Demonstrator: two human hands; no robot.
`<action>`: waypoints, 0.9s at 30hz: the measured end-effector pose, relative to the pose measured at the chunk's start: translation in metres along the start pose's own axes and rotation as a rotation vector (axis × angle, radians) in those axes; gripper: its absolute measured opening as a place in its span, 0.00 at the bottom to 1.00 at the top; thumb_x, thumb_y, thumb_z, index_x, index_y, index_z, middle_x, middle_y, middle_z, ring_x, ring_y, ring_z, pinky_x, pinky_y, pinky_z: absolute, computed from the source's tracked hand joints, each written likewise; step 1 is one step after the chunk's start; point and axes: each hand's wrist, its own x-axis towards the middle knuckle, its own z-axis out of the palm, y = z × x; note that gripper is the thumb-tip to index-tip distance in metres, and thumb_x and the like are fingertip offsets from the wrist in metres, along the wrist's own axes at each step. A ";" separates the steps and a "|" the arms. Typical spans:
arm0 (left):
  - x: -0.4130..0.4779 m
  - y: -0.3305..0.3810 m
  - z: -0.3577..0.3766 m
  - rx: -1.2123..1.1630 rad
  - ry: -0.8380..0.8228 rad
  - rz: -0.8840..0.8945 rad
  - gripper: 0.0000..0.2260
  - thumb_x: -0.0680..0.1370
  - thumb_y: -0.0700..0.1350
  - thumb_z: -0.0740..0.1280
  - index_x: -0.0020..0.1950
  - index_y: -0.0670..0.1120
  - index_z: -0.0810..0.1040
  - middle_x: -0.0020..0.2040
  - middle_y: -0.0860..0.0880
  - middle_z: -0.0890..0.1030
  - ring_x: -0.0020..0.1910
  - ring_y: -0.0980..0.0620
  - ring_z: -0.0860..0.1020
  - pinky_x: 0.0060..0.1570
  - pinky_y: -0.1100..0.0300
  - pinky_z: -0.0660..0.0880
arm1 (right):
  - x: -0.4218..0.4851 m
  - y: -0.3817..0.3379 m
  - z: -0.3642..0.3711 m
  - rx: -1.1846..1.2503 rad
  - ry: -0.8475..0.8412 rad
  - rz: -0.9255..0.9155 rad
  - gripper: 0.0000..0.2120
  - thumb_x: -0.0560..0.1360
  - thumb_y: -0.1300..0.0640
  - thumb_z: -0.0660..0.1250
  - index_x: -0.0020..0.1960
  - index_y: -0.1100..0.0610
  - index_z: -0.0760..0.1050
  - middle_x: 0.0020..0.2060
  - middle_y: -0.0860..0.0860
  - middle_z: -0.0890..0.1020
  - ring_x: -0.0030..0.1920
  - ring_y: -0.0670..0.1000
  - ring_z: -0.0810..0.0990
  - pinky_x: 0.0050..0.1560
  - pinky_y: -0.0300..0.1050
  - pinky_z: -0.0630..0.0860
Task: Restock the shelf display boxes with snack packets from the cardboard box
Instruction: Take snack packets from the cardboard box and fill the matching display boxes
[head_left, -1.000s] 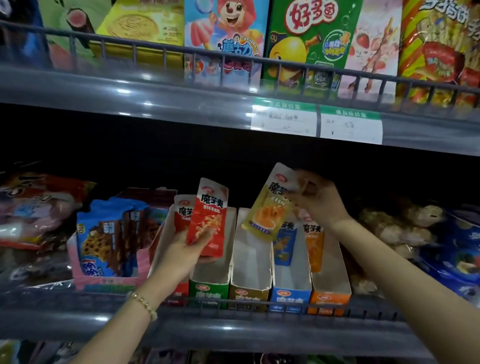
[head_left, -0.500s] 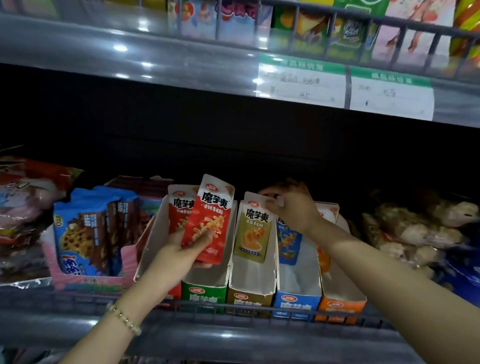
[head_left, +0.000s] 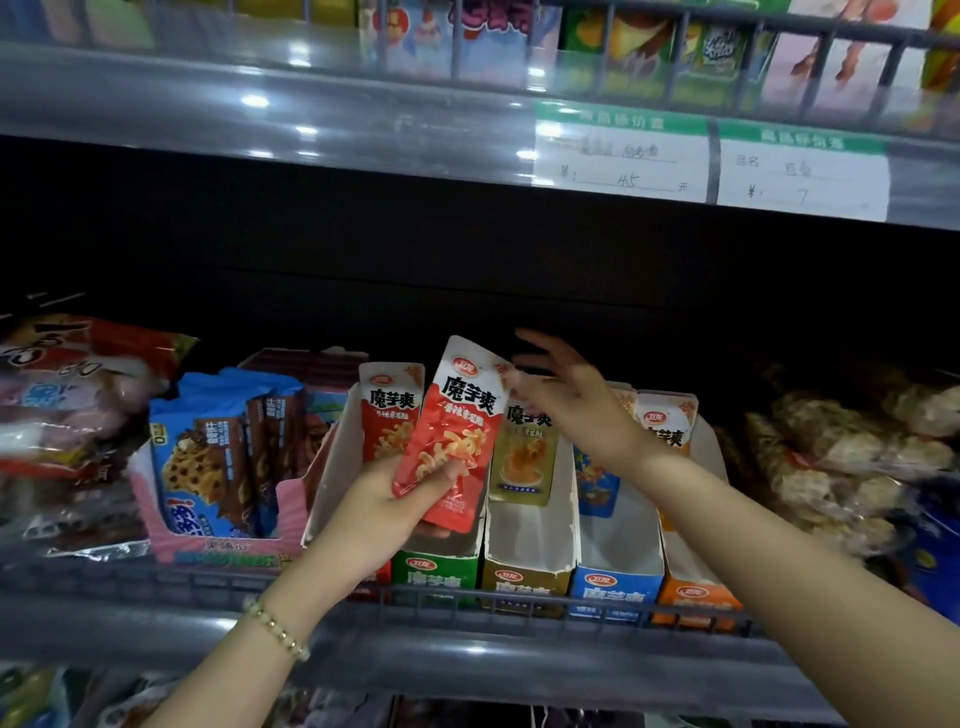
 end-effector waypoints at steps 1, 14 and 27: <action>-0.003 0.002 0.000 -0.002 -0.021 0.002 0.06 0.74 0.48 0.67 0.49 0.49 0.78 0.44 0.50 0.84 0.40 0.55 0.83 0.34 0.63 0.80 | -0.004 -0.006 0.004 0.115 -0.084 0.071 0.24 0.76 0.57 0.67 0.69 0.49 0.65 0.57 0.51 0.78 0.54 0.48 0.81 0.50 0.39 0.80; -0.021 -0.022 -0.081 0.964 0.225 0.495 0.23 0.74 0.67 0.59 0.61 0.56 0.76 0.58 0.58 0.77 0.61 0.59 0.71 0.62 0.54 0.69 | 0.019 -0.045 0.031 0.349 0.182 -0.082 0.22 0.71 0.70 0.69 0.63 0.58 0.71 0.49 0.48 0.79 0.47 0.42 0.80 0.42 0.36 0.80; -0.013 -0.054 -0.101 0.978 0.052 0.615 0.15 0.70 0.66 0.62 0.35 0.57 0.79 0.55 0.62 0.73 0.67 0.65 0.55 0.59 0.56 0.62 | 0.062 0.002 0.103 -0.479 0.013 -0.215 0.18 0.73 0.59 0.70 0.63 0.55 0.75 0.55 0.53 0.81 0.52 0.51 0.79 0.54 0.50 0.77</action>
